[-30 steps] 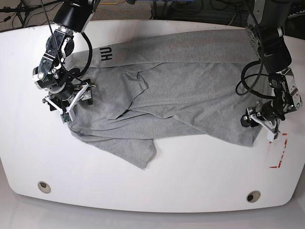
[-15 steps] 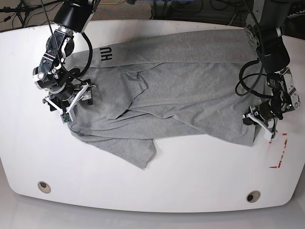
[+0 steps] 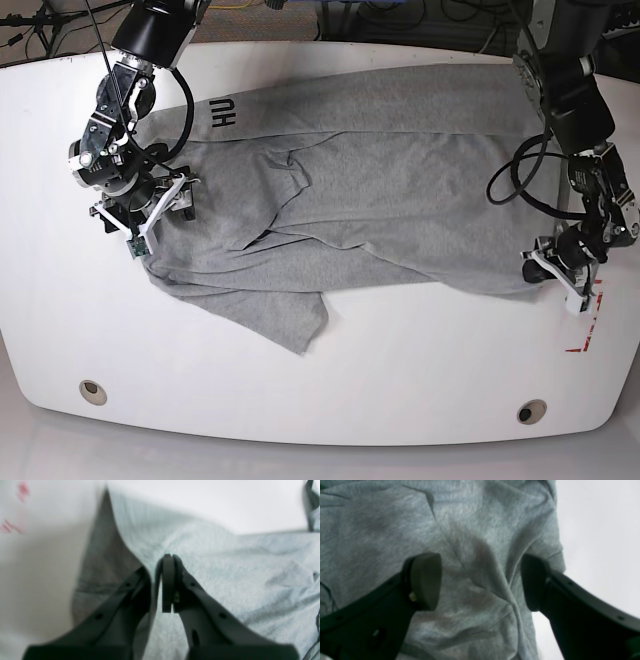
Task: Fold the T-shirt properly
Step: 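Move the left gripper along the shirt side to the hem and grasp, then move the right gripper to the hem corner and grasp it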
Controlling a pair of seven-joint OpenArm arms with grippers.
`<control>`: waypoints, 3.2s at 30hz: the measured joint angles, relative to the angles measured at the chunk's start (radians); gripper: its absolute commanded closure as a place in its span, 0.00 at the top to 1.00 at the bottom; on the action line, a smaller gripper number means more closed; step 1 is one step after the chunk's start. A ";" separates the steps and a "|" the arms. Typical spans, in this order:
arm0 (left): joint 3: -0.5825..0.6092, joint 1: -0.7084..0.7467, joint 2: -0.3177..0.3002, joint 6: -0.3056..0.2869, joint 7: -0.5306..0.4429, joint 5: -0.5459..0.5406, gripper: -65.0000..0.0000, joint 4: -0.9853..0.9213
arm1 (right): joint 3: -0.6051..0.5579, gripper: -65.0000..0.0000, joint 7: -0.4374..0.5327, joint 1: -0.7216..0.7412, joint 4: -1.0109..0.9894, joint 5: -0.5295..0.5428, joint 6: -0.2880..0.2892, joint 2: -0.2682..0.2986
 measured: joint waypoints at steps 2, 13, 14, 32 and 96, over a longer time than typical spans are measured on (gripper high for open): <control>-0.002 0.006 -0.001 0.000 0.001 0.000 0.04 0.018 | 0.000 0.71 0.000 0.000 0.000 0.000 0.000 0.000; -0.113 0.047 -0.031 -0.005 0.060 0.004 0.04 0.038 | 0.001 0.71 0.000 0.000 0.000 0.000 0.000 -0.002; -0.122 0.052 -0.035 -0.003 0.063 0.003 0.04 0.039 | 0.001 0.71 0.000 0.000 0.000 0.000 0.000 -0.003; -0.164 0.132 -0.084 -0.092 0.084 0.004 0.04 0.041 | 0.003 0.72 0.008 0.016 0.000 -0.010 0.000 -0.003; -0.161 0.156 -0.083 -0.106 0.099 0.005 0.04 0.041 | -0.129 0.09 0.615 0.559 -1.145 -0.041 -0.071 0.066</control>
